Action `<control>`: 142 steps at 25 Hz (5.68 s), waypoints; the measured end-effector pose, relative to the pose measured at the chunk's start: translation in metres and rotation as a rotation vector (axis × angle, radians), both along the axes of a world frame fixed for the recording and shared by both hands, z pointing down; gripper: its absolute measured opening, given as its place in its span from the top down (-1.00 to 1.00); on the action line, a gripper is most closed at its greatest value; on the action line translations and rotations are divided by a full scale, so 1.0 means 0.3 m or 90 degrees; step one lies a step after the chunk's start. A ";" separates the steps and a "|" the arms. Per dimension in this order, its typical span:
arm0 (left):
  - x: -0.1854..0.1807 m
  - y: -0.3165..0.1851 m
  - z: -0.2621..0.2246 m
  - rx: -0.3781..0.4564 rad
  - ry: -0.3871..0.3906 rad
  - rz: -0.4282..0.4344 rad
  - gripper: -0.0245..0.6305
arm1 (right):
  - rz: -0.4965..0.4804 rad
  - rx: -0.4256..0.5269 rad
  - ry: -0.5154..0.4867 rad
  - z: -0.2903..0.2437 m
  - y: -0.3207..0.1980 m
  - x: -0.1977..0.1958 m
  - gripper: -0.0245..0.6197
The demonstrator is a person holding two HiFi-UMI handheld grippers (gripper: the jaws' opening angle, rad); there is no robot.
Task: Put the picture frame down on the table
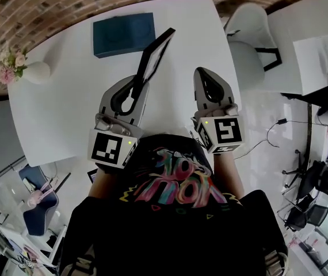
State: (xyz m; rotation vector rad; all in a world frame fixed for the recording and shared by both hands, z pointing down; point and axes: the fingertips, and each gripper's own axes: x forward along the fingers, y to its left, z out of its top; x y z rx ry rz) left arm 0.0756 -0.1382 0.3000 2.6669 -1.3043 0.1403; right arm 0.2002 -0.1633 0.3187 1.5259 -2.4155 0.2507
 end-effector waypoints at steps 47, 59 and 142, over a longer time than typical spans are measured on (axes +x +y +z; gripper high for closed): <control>0.186 0.062 0.694 -0.352 0.071 0.117 0.68 | 0.022 -0.156 -0.023 0.448 0.044 0.020 0.87; 0.240 0.040 0.788 -0.484 0.202 0.120 0.68 | 0.039 -0.176 -0.026 0.484 0.045 0.040 0.87; 0.005 -0.126 0.424 -0.366 0.458 -0.048 0.11 | -0.004 -0.143 -0.019 0.367 -0.004 -0.046 0.87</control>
